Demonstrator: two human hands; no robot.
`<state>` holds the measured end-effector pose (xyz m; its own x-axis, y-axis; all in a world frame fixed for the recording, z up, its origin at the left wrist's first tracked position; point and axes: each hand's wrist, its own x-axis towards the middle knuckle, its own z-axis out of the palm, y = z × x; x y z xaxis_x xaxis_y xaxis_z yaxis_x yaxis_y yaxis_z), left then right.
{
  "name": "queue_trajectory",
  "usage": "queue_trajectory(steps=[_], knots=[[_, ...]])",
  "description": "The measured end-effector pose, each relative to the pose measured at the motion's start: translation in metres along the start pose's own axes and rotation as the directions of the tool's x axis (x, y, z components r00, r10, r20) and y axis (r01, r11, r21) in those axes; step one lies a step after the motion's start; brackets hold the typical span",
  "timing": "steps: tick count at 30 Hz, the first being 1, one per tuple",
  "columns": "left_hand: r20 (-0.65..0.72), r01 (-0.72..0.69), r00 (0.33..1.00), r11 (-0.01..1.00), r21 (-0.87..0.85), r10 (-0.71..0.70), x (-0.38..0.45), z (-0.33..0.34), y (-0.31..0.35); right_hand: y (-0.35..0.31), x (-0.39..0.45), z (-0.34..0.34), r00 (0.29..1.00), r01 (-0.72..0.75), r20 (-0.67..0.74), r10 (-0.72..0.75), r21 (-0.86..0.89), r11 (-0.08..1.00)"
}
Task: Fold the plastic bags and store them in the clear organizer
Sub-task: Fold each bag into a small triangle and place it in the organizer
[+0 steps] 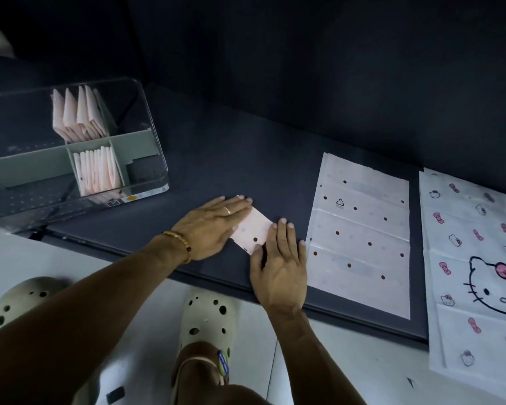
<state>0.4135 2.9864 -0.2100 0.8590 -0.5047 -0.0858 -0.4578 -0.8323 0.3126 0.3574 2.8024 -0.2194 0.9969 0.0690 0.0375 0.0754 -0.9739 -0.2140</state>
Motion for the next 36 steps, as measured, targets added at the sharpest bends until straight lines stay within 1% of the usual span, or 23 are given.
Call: queue_trajectory(steps=[4,8,10,12,16,19,20,21,22,23,24,25,27,29,31,32,34,35,36], knots=[[-0.015,0.104,0.994,0.994,0.016,-0.104,-0.005,-0.009,-0.019,-0.002,0.000,0.000,1.000,-0.005,-0.023,0.005,-0.001,1.000],[-0.032,0.179,0.983,0.984,-0.026,-0.180,0.006,-0.012,-0.007,-0.002,0.000,-0.001,0.999,-0.003,-0.043,0.003,-0.007,1.000],[-0.070,0.179,0.981,0.982,-0.062,-0.183,0.015,-0.012,0.005,-0.002,0.000,0.000,0.999,-0.001,-0.038,0.001,-0.004,1.000],[-0.090,0.157,0.983,0.986,-0.050,-0.161,0.026,-0.012,0.016,-0.001,0.000,0.000,0.999,0.003,-0.034,-0.003,0.005,1.000],[-0.147,0.133,0.982,0.984,0.116,-0.116,0.042,-0.015,0.026,0.002,-0.001,0.002,1.000,0.008,-0.014,-0.008,0.023,1.000],[-0.095,0.167,0.983,0.979,0.117,-0.156,0.039,-0.023,0.026,0.003,-0.001,0.001,1.000,0.018,-0.006,-0.018,0.022,1.000],[-0.074,0.200,0.978,0.977,0.078,-0.194,0.035,-0.025,0.026,0.003,-0.001,0.001,1.000,0.020,-0.003,-0.020,0.025,0.999],[-0.055,0.249,0.967,0.969,0.002,-0.248,0.029,-0.028,0.026,0.003,0.000,0.001,1.000,0.017,0.007,-0.018,0.029,0.999],[-0.037,0.307,0.949,0.945,-0.112,-0.313,0.022,-0.031,0.026,0.003,-0.001,-0.001,1.000,0.012,0.025,-0.013,0.031,0.999],[-0.018,0.361,0.926,0.899,-0.247,-0.377,0.015,-0.034,0.025,0.003,-0.001,-0.003,0.999,0.006,0.042,-0.008,0.040,0.999],[0.004,0.397,0.903,0.832,-0.388,-0.430,0.007,-0.038,0.023,0.003,0.000,-0.006,0.998,0.001,0.058,-0.005,0.062,0.998],[0.016,0.411,0.883,0.755,-0.511,-0.470,0.000,-0.043,0.020,0.001,0.002,-0.011,0.997,-0.009,0.077,0.000,0.122,0.992],[0.015,0.388,0.856,0.622,-0.681,-0.517,-0.014,-0.054,0.013,-0.011,0.006,-0.024,0.988,-0.050,0.153,-0.001,0.332,0.942],[-0.011,0.319,0.837,0.504,-0.802,-0.547,-0.025,-0.069,0.006,-0.034,0.015,-0.043,0.976,-0.120,0.218,-0.006,0.559,0.820],[-0.032,0.227,0.815,0.370,-0.901,-0.578,-0.033,-0.085,0.000,-0.062,0.031,-0.062,0.970,-0.202,0.242,0.019,0.760,0.618],[-0.038,0.183,0.799,0.303,-0.935,-0.600,-0.036,-0.093,-0.003,-0.076,0.041,-0.070,0.970,-0.224,0.242,0.037,0.818,0.530],[-0.043,0.110,0.757,0.192,-0.975,-0.652,-0.040,-0.107,-0.013,-0.099,0.059,-0.085,0.973,-0.218,0.228,0.035,0.865,0.452],[-0.047,0.087,0.733,0.162,-0.983,-0.679,-0.042,-0.114,-0.018,-0.109,0.067,-0.090,0.976,-0.206,0.217,0.023,0.882,0.424],[-0.068,0.065,0.701,0.158,-0.985,-0.710,-0.043,-0.120,-0.025,-0.119,0.075,-0.095,0.979,-0.193,0.205,0.014,0.896,0.400]])
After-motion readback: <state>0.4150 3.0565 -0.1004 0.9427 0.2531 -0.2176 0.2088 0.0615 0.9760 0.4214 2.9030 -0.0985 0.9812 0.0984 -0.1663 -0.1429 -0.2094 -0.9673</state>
